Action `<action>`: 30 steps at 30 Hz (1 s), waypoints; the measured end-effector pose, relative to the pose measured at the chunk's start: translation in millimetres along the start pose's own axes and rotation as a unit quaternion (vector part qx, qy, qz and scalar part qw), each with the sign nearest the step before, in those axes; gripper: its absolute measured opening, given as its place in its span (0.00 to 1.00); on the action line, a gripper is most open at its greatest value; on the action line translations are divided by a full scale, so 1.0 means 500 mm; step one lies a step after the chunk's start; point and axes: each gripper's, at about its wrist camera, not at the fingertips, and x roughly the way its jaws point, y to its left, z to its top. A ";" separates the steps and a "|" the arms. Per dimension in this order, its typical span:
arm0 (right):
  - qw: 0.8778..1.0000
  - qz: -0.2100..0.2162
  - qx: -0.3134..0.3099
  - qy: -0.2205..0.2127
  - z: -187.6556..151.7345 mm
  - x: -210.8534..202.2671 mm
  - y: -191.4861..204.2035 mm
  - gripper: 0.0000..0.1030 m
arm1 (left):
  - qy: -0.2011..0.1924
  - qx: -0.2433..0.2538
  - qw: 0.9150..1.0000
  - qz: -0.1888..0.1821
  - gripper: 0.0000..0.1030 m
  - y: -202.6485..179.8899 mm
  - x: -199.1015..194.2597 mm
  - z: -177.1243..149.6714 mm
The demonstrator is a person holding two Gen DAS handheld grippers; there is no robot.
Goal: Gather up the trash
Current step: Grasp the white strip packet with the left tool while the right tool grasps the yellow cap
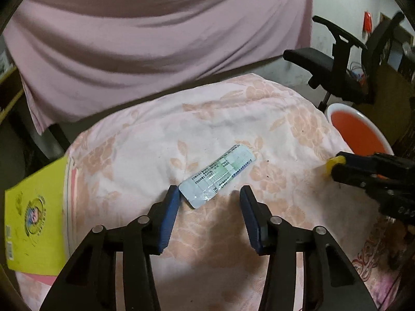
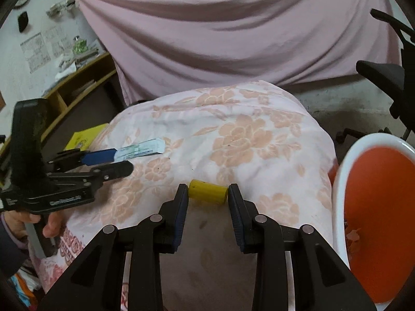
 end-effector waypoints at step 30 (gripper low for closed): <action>1.000 -0.005 -0.006 -0.022 -0.018 -0.025 -0.001 0.29 | 0.005 -0.014 0.998 0.059 0.00 -0.055 0.003 -0.005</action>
